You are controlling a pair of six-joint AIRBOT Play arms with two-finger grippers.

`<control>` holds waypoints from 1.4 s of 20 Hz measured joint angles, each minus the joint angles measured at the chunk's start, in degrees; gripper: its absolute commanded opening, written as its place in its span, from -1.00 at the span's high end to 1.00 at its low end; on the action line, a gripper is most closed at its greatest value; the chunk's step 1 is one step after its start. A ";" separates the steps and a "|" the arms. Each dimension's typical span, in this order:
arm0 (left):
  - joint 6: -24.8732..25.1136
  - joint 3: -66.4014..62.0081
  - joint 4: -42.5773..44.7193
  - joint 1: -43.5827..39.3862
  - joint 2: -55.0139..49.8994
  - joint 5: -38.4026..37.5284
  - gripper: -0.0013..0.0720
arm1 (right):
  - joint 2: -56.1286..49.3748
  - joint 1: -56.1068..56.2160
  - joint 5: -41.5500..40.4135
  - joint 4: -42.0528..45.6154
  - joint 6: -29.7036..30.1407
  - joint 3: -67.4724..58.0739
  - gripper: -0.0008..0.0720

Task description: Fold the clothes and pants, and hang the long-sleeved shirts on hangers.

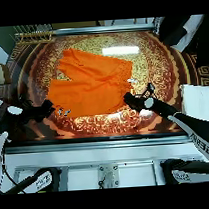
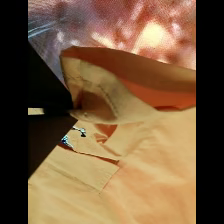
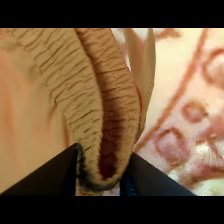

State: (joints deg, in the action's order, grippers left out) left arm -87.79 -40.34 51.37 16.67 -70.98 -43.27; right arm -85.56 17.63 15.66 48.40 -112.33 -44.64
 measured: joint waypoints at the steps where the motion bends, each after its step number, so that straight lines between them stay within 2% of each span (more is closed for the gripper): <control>1: 0.00 0.00 -0.02 0.00 0.00 -0.02 0.94 | -0.42 0.22 -0.09 0.42 0.00 -0.42 0.94; 6: -0.02 -0.74 0.02 0.00 1.70 0.07 0.94 | 0.74 -0.11 3.74 6.67 5.88 -4.00 0.95; 9: -0.02 -6.21 0.02 0.00 6.32 0.22 0.94 | 5.64 -2.01 10.25 15.65 8.46 -10.43 0.95; 13: -0.07 -22.88 -0.24 -0.66 15.15 -1.25 0.94 | 15.80 -4.39 22.56 23.23 11.91 -24.26 0.95; 18: -0.02 -45.31 -0.15 -2.40 25.64 -0.96 0.94 | 30.71 -5.16 33.00 24.85 13.38 -37.94 0.95; 23: -0.02 -58.62 -0.04 -2.89 33.57 0.07 0.94 | 44.54 -5.25 40.17 23.50 8.41 -41.33 0.95; 28: -0.02 -62.95 -0.07 -2.97 32.52 -1.77 0.94 | 50.25 -5.25 49.62 22.88 -1.14 -41.92 0.95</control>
State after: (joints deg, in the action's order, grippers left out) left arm -87.81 -103.28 51.31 13.69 -38.46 -45.04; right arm -35.31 12.38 65.28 71.29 -113.47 -86.56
